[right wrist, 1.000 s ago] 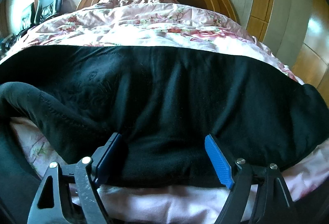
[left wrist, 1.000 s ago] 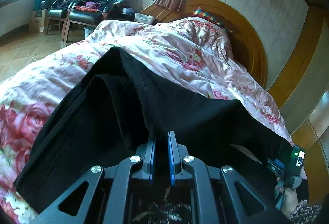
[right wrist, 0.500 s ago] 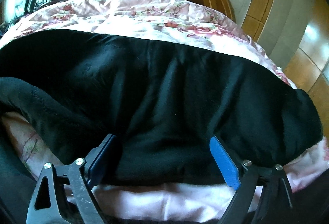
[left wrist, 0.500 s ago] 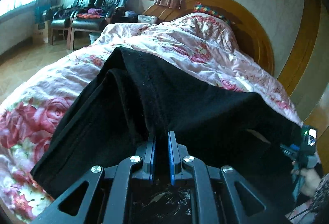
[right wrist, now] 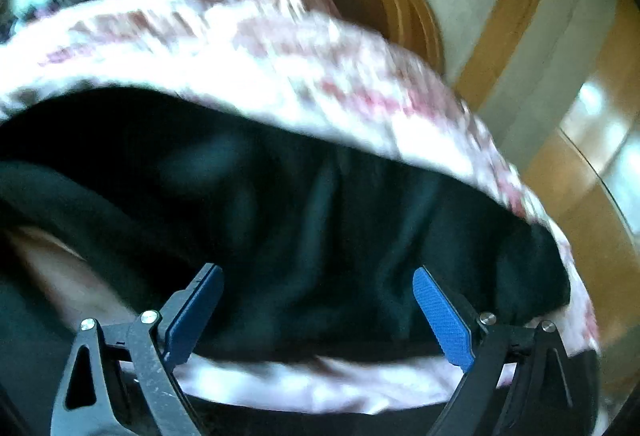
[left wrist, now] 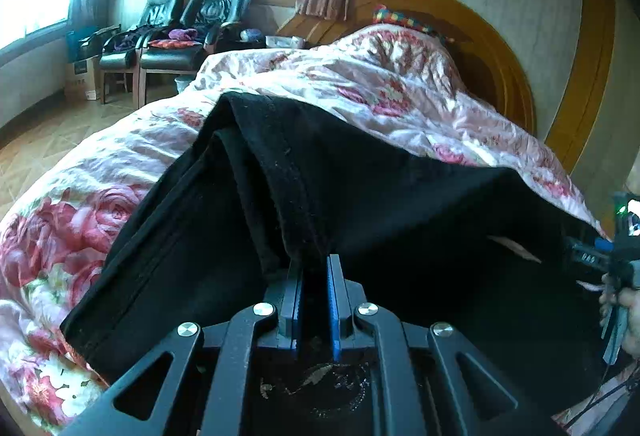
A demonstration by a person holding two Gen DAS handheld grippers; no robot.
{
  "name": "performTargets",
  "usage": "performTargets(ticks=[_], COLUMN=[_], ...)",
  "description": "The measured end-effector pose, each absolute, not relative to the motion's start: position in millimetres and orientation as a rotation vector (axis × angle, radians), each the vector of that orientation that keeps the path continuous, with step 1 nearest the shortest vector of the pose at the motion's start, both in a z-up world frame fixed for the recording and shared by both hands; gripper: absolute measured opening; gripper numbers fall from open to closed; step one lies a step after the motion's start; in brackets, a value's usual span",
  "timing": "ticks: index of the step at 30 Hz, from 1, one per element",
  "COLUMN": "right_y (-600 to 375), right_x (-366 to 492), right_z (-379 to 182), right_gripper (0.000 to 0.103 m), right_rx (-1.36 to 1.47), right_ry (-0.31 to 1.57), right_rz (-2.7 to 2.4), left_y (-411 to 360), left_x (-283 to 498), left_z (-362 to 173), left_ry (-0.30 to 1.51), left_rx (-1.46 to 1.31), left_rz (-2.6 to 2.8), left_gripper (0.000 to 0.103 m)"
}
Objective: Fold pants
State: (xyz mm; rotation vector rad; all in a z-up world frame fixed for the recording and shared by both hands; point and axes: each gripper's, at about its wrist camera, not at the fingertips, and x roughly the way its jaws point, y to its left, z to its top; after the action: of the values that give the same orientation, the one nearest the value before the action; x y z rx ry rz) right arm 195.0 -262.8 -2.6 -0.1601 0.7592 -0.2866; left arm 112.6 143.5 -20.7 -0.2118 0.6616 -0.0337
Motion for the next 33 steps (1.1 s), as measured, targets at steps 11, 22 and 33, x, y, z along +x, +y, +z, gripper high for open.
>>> performTargets(ticks=[11,22,33], right_y=[-219.3,-232.0,-210.7], right_x=[278.0,270.2,126.8], right_z=[29.2,10.7,45.6], right_gripper=[0.096,0.010,0.010], right_rx=[0.424,0.661,0.489], right_ry=[0.960,0.948,0.737], right_rz=[0.042,0.150,0.291], left_y=[167.2,210.8,259.6], left_x=[96.3,94.2,80.2], left_z=[-12.5,-15.6,-43.1], left_ry=[0.550,0.488,0.504], left_rx=[-0.335,-0.527,-0.893], left_rz=[-0.049,0.012,-0.006], left_gripper=[0.010,0.009,0.016])
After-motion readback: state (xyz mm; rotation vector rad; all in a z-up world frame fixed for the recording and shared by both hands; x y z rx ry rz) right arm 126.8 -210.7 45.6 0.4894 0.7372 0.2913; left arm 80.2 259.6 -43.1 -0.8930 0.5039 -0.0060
